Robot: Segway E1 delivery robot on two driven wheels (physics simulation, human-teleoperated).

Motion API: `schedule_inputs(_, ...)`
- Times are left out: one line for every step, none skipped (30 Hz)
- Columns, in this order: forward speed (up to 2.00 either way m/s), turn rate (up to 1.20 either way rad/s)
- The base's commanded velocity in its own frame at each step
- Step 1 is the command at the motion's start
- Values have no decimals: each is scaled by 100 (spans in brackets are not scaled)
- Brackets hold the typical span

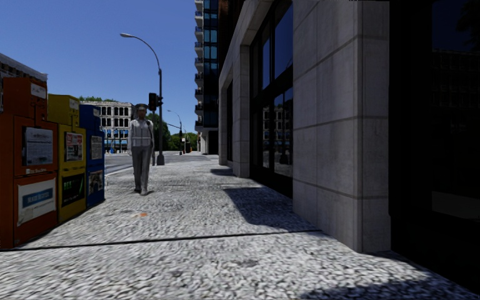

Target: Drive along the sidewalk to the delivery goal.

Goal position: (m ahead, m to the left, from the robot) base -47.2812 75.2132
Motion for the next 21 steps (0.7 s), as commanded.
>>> schedule_inputs(200, 0)
schedule_inputs(200, 0)
schedule_inputs(200, 0)
schedule_inputs(200, 0)
schedule_inputs(200, 0)
schedule_inputs(200, 0)
schedule_inputs(200, 0)
schedule_inputs(200, 0)
schedule_inputs(200, 0)
schedule_inputs(200, 0)
schedule_inputs(200, 0)
schedule_inputs(200, 0)
schedule_inputs(200, 0)
schedule_inputs(200, 0)
schedule_inputs(200, 11)
schedule_inputs(200, 11)
schedule_inputs(200, 23)
schedule_inputs(200, 30)
schedule_inputs(200, 30)
schedule_inputs(200, 37)
schedule_inputs(200, 40)
